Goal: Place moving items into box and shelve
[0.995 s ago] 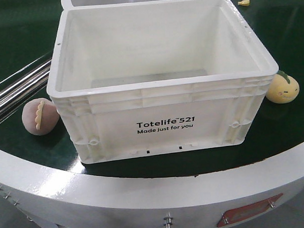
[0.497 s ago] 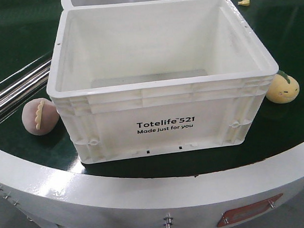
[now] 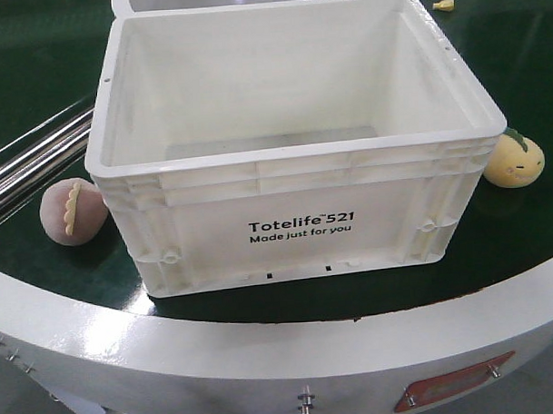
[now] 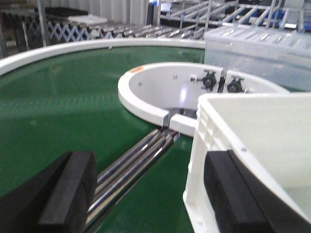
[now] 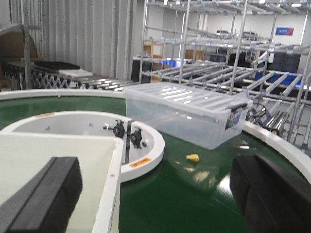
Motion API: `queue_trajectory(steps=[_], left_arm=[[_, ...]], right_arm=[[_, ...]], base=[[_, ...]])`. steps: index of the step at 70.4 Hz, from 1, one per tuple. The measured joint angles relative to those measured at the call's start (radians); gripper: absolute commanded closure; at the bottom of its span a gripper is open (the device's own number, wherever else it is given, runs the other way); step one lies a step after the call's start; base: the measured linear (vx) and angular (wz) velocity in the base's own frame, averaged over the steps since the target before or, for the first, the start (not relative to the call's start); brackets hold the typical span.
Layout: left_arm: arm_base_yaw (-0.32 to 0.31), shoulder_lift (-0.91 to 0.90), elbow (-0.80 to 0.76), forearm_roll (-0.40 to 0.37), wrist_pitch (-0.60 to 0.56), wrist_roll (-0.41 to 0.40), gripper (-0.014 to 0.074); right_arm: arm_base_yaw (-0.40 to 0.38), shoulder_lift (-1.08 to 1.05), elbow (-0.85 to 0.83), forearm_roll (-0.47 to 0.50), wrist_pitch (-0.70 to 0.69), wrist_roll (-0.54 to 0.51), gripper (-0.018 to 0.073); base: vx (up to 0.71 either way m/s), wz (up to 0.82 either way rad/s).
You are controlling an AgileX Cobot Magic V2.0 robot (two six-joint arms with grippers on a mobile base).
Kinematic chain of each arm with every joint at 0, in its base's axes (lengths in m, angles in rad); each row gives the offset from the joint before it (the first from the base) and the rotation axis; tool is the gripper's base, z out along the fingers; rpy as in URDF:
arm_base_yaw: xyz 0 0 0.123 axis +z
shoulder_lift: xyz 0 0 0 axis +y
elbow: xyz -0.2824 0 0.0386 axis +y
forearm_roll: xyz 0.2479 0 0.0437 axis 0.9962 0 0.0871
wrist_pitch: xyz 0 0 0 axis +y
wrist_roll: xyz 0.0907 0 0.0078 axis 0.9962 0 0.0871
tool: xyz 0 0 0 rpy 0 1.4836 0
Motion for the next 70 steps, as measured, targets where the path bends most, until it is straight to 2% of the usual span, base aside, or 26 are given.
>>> queue_trajectory(steps=[18,40,56,70], left_arm=[[0.0,-0.03,-0.002,0.065,0.1,0.0,0.0008],[0.002,-0.041,-0.005,0.078,0.124,-0.06,0.0008],[0.094,-0.041,-0.005,0.099,0.127,-0.07,0.0008],[0.1,-0.041,-0.005,0.1,0.134,-0.071,0.0008]], right_arm=[[-0.141,0.0,0.0,0.0,0.072,0.0,-0.0076],[-0.143,0.0,0.0,-0.033,0.104,0.0,-0.0058],[-0.143,0.0,0.0,-0.044,0.105,0.0,-0.0046],[-0.143,0.0,0.0,-0.045,0.121,0.01,-0.0034]], base=[[0.0,0.0],[0.0,0.0],[0.0,0.0],[0.0,0.0]])
